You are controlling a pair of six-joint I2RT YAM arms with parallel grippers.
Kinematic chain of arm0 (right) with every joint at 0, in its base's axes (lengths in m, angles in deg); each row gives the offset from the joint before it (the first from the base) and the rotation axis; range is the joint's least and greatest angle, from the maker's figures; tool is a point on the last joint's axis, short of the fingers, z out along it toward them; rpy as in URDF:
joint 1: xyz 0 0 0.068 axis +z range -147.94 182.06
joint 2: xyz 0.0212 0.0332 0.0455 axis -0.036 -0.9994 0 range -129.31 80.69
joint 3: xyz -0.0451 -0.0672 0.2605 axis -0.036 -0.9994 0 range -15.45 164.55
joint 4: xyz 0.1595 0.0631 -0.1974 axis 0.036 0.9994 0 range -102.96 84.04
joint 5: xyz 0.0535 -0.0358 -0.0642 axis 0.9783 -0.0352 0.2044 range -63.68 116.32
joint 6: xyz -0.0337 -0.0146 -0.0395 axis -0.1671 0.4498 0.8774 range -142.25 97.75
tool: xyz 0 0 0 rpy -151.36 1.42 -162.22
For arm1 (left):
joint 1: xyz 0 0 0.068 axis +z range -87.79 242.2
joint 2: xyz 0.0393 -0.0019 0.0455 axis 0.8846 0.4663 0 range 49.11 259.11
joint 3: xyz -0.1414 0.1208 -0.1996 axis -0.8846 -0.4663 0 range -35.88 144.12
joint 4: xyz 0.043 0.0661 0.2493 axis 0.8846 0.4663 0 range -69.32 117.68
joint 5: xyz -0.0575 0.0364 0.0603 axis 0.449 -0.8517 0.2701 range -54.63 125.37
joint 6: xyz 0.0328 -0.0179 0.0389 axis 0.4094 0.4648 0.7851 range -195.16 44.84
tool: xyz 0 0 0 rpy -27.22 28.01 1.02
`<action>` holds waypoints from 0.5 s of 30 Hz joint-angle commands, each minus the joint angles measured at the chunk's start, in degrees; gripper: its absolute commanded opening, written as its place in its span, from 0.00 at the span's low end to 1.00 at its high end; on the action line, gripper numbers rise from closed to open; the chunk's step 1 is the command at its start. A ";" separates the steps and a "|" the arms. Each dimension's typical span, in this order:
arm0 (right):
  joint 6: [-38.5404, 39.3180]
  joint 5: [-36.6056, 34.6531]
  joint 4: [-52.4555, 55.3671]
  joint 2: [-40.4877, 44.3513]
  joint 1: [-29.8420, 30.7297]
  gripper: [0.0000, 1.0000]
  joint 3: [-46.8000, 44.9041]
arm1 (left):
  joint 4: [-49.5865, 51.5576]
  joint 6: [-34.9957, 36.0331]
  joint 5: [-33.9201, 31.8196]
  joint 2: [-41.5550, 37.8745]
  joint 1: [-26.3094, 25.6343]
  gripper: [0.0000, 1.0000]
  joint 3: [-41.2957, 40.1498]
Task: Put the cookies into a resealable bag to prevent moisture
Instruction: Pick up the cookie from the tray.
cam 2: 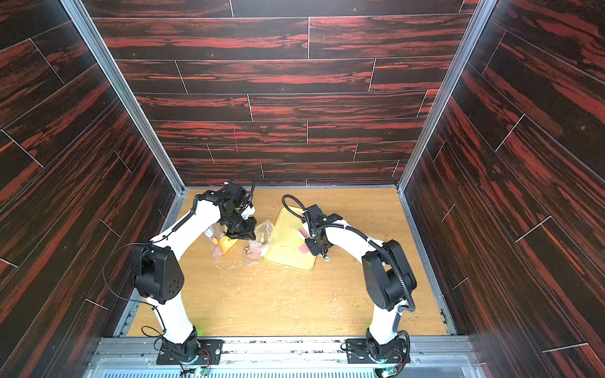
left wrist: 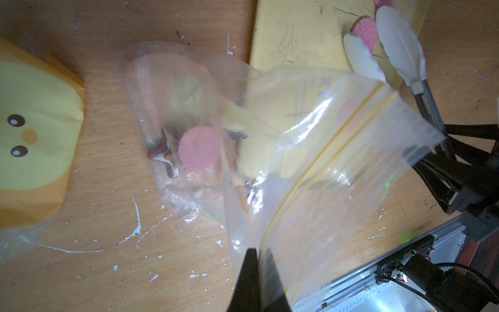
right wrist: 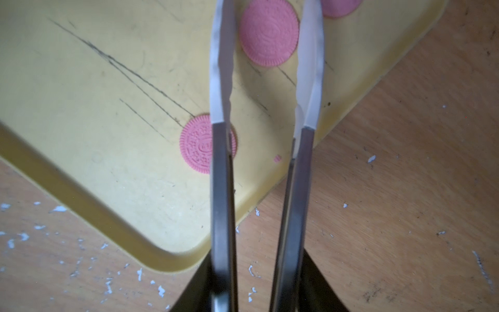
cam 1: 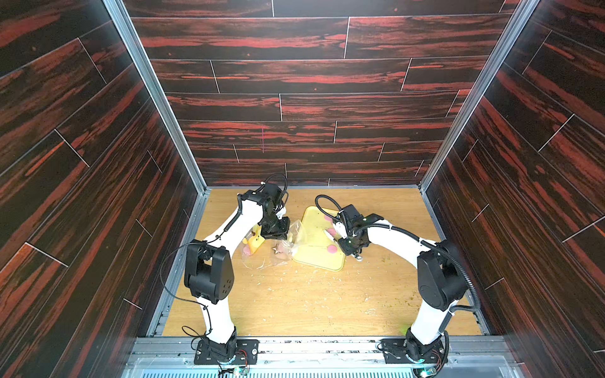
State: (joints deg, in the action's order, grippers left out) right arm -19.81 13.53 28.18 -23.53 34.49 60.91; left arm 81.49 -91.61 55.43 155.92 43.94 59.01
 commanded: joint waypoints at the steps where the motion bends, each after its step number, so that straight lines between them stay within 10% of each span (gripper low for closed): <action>1: 0.29 -2.57 2.47 -1.62 0.23 0.41 1.88 | 1.07 1.07 0.03 -0.63 0.33 0.00 0.41; 15: -0.55 6.12 -1.65 12.41 0.36 0.38 -1.54 | 1.01 1.07 0.30 0.18 0.33 0.00 0.98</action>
State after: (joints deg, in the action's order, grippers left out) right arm -19.88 15.23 28.51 -17.24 34.57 59.51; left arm 81.47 -91.59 55.47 155.92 43.94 59.01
